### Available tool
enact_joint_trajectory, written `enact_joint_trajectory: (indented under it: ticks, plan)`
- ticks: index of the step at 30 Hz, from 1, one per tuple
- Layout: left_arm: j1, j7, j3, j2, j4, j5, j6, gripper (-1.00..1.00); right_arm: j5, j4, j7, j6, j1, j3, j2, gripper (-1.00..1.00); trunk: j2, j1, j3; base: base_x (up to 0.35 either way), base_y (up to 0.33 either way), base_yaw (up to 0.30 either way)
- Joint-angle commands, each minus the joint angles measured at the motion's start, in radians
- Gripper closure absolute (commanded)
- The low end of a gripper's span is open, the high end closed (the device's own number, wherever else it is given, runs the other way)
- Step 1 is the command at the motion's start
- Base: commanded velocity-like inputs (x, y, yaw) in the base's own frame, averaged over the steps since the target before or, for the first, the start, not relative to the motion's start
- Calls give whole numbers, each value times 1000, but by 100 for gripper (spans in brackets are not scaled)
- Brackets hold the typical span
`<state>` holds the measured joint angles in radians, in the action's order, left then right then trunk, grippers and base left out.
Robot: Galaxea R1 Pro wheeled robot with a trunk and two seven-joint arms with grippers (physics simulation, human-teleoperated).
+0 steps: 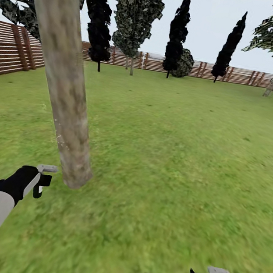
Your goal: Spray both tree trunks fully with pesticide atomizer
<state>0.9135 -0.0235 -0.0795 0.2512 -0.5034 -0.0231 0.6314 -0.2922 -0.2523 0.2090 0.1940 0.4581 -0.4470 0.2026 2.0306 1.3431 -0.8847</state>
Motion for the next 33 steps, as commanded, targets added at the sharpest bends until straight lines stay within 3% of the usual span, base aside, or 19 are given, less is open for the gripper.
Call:
enact_joint_trajectory:
  ticks: [1, 10, 24, 29, 30, 31, 33]
  plan:
    - [1, -1, -3, -1, -1, -3, 5, 100, -8, 1, 6, 4, 1, -9, 0, -100, 0, 0, -1, 145, -270, 135]
    - [1, 0, -3, -1, 0, -1, 5, 100, -8, 1, 6, 4, 1, -9, 0, -100, 0, 0, -1, 155, -270, 21]
    - [1, 0, -3, -1, 1, -1, 5, 100, -8, 1, 6, 4, 1, -9, 0, -100, 0, 0, -1, 158, -266, 262]
    - [0, 6, -2, 2, -5, 1, 16, 100, -8, 1, 6, 4, 1, -9, 0, -100, 0, 0, -1, 39, -45, 101]
    - [7, 9, -1, 4, -9, 0, 54, 100, -8, 1, 6, 4, 1, -9, 0, -100, 0, 0, -1, 2, -3, 7]
    - [43, 14, 2, 5, -36, -2, 181, 100, -8, 1, 6, 4, 1, -9, 0, -100, 0, 0, -1, 1, -1, 2]
    - [109, 18, 6, 10, -81, -2, 292, 100, -8, 1, 6, 4, 1, -9, 0, -100, 0, 0, -1, 0, 0, 1]
